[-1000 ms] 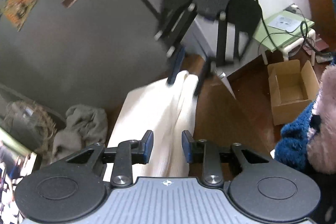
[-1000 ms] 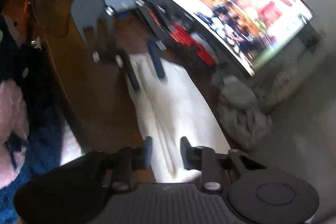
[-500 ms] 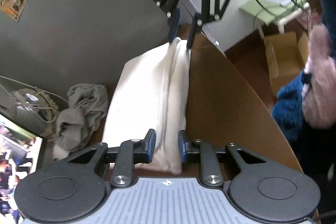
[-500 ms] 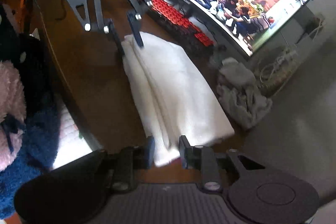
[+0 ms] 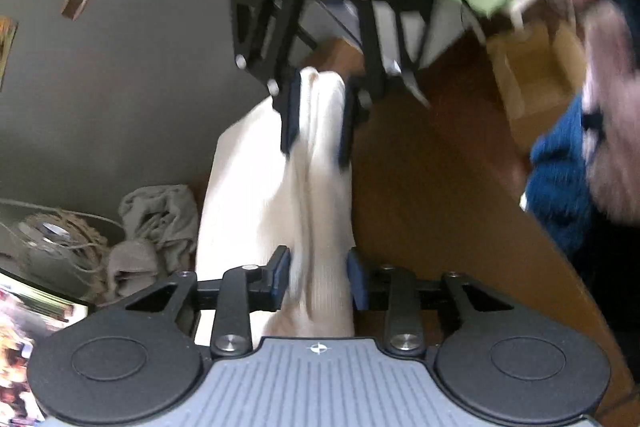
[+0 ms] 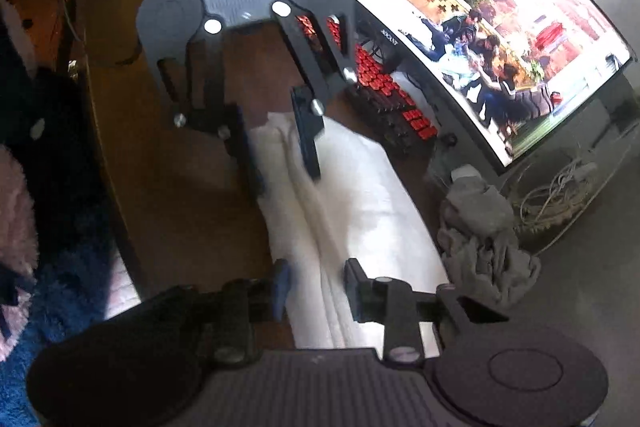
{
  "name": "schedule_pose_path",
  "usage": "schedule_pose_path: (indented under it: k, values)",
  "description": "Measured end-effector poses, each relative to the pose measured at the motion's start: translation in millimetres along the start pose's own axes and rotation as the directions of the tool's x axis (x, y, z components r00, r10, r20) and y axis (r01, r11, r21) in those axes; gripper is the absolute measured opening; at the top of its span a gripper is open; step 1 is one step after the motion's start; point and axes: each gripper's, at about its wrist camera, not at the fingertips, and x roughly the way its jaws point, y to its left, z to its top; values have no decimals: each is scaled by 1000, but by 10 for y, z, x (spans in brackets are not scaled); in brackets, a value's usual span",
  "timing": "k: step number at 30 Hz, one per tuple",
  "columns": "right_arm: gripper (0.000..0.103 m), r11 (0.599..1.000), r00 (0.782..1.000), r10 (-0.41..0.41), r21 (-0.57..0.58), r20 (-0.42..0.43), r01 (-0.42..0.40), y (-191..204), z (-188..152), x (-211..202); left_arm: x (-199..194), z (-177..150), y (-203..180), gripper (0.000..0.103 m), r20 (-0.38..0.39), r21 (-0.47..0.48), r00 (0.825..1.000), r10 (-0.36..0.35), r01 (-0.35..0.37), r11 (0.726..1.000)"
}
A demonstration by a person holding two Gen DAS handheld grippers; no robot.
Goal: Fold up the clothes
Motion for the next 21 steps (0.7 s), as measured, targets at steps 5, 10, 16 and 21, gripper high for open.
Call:
schedule_pose_path:
  k: [5,10,16,21]
  values:
    - [29,1000,1000,2,-3,-4,-2,-5,18,42,-102,-146,27,34,-30,-51,999,12,-14,999]
    - [29,999,999,-9,47,-39,11,-76,-62,-95,-202,-211,68,36,-55,-83,998,15,-20,996]
    - [31,943,999,30,331,37,-41,-418,-208,-305,-435,-335,229,35,0,-431,1000,-26,24,902]
    - [29,719,985,128,673,118,-174,-701,-567,-268,-630,-438,364,35,55,-677,997,-44,70,732]
